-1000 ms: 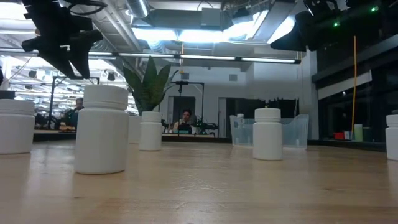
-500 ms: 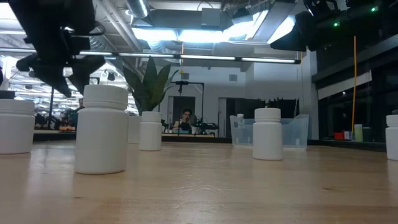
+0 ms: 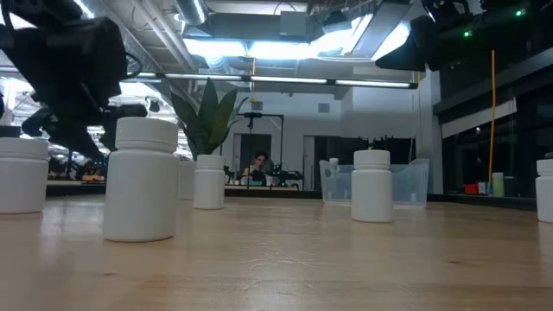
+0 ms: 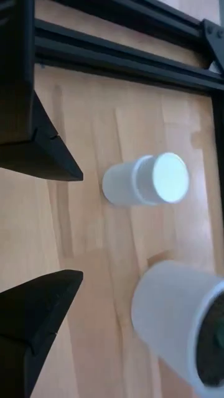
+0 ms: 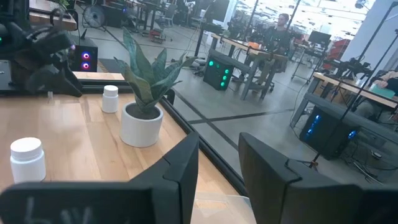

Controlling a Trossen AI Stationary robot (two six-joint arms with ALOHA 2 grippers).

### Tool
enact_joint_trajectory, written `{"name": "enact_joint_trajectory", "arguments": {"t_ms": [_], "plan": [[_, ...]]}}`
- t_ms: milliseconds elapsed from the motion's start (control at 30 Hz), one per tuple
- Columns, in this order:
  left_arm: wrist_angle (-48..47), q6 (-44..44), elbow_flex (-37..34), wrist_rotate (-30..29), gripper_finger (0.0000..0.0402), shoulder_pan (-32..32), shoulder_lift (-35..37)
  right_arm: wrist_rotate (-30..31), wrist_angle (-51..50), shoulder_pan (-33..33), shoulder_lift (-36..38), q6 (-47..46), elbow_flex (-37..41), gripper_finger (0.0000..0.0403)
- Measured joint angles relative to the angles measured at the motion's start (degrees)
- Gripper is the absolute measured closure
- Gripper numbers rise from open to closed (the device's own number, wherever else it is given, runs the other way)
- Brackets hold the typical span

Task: Pick and place pill bottles into a basket
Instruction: Put the white pill bottle into the transparent bin

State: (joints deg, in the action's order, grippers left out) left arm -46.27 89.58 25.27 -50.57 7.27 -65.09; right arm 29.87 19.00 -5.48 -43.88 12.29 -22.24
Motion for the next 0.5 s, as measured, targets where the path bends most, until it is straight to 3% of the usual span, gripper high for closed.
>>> {"name": "enact_joint_trajectory", "arguments": {"t_ms": [267,500], "plan": [[5.43,-1.26,-0.16,-1.12,0.0162,-2.65,-7.00,-0.03,0.03,0.00,0.00,0.00,0.00,0.0284],[5.92,2.77,-0.16,-2.66,0.0162,-3.73,-13.11,-0.05,0.04,0.00,0.00,-0.26,0.00,0.0284]]}}
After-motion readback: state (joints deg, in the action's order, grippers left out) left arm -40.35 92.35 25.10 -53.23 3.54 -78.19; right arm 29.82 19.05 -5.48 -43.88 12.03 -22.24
